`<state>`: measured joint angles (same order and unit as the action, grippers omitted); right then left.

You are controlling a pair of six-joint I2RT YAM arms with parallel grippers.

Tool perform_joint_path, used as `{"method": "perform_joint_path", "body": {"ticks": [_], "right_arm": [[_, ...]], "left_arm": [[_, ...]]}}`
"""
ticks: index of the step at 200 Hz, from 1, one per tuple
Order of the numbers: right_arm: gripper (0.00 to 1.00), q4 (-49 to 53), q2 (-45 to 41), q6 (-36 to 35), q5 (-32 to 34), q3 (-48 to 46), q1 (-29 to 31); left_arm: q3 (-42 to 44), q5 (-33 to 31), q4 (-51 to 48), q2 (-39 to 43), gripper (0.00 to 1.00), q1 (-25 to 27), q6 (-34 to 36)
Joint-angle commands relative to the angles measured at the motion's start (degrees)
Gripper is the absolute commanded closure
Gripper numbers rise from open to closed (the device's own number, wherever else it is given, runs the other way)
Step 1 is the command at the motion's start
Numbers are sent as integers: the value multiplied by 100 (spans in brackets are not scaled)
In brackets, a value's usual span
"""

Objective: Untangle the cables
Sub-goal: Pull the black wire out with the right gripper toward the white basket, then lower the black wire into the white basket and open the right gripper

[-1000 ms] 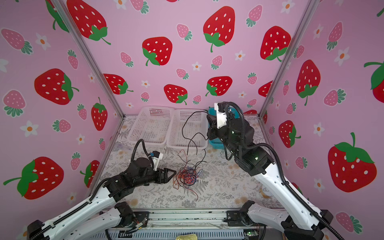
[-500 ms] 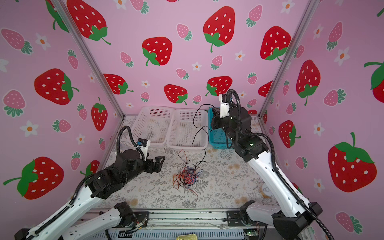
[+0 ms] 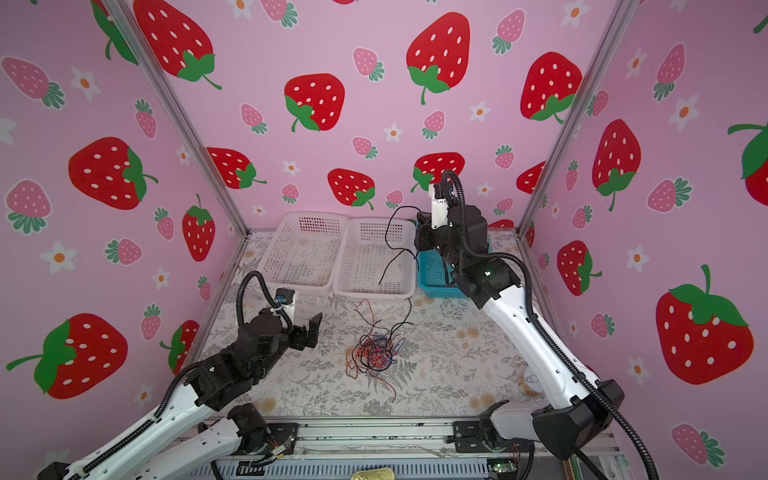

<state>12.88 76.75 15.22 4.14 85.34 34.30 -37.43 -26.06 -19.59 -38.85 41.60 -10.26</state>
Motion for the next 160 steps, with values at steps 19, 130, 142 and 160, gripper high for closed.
{"method": "perform_joint_path", "body": {"ticks": [19,130,142,160], "right_arm": [[100,-206,219,68,-137,299,-47],[100,-396,1235,-11,-416,567,-123],[100,-416,1461,-2,-455,644,-139],[100,-526,1783,16,-519,724,-160]], "left_arm": [[100,-186,521,193,1,-20,120],[86,-131,532,10,1,-21,102],[76,-120,527,0,1,-20,103],[78,-103,527,5,1,-14,110]]}}
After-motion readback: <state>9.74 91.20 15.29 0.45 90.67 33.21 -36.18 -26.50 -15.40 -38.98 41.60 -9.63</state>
